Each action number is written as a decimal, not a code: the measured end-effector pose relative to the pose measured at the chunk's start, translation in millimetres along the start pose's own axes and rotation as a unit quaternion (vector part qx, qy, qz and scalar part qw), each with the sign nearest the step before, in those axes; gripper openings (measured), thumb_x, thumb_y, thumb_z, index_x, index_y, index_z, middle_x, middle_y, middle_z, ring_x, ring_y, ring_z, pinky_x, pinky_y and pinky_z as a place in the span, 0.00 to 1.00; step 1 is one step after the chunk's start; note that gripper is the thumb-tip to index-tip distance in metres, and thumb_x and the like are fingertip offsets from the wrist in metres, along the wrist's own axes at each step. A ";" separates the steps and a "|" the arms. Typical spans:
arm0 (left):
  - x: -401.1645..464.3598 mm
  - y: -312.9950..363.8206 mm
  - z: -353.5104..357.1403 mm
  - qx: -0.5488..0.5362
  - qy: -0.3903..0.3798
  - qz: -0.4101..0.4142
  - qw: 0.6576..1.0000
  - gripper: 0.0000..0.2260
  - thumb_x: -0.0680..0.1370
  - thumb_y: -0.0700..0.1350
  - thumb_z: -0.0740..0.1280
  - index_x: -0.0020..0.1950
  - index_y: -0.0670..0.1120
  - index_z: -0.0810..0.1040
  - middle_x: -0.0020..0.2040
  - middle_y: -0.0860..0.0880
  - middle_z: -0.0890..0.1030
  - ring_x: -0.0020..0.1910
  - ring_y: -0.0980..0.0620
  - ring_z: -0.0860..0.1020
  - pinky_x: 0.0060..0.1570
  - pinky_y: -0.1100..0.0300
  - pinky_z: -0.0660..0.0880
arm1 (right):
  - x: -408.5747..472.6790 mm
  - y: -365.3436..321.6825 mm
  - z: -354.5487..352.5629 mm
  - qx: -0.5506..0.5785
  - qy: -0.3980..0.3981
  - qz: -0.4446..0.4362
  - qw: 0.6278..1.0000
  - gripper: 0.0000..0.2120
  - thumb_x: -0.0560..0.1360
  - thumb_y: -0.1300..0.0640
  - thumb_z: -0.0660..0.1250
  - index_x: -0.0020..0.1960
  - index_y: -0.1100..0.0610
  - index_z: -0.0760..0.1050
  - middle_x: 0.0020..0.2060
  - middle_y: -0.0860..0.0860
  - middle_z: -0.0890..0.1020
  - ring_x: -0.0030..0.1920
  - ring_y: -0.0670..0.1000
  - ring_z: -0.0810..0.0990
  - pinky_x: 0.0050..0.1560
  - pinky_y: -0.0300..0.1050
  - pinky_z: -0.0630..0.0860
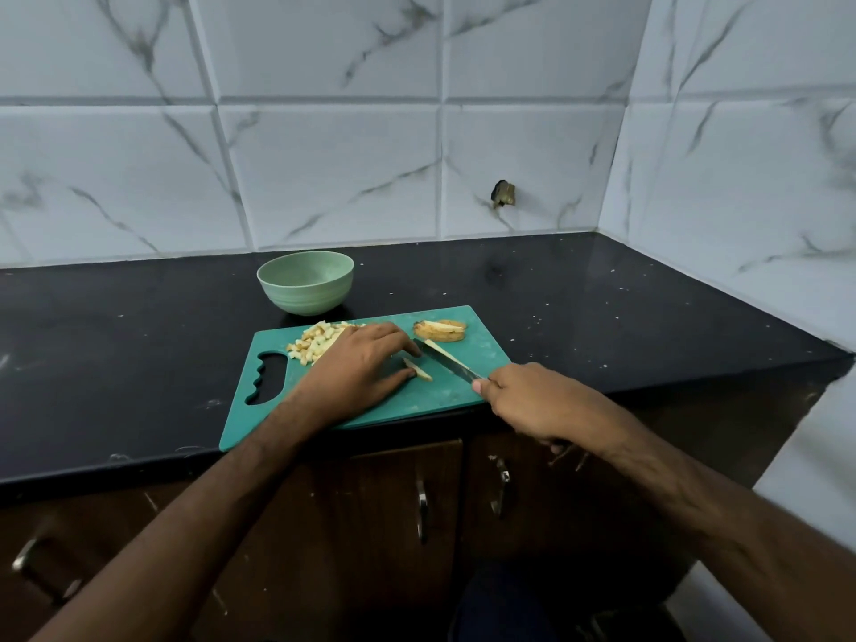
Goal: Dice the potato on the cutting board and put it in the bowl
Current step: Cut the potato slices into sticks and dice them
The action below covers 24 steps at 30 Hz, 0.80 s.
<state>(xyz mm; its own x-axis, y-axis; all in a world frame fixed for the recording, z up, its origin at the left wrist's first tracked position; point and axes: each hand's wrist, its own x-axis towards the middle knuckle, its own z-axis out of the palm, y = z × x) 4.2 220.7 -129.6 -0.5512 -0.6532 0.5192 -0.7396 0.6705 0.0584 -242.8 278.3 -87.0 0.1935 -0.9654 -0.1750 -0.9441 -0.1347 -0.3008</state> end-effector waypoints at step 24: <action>-3.8 4.9 -5.5 0.006 0.019 -0.004 1.000 0.06 0.79 0.52 0.69 0.53 0.53 0.82 0.46 0.59 0.78 0.49 0.58 0.76 0.46 0.58 0.56 | -25.5 1.2 -7.8 0.131 0.003 -0.008 0.991 0.22 0.86 0.42 0.50 0.47 0.55 0.75 0.32 0.53 0.77 0.20 0.45 0.71 0.24 0.41 0.73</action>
<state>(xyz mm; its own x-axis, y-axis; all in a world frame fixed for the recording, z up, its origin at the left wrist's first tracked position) 4.9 228.4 -126.7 -0.5304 -0.6447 0.5505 -0.7486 0.6609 0.0526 -250.9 301.0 -75.7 0.2061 -0.9648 -0.1634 -0.8393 -0.0885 -0.5365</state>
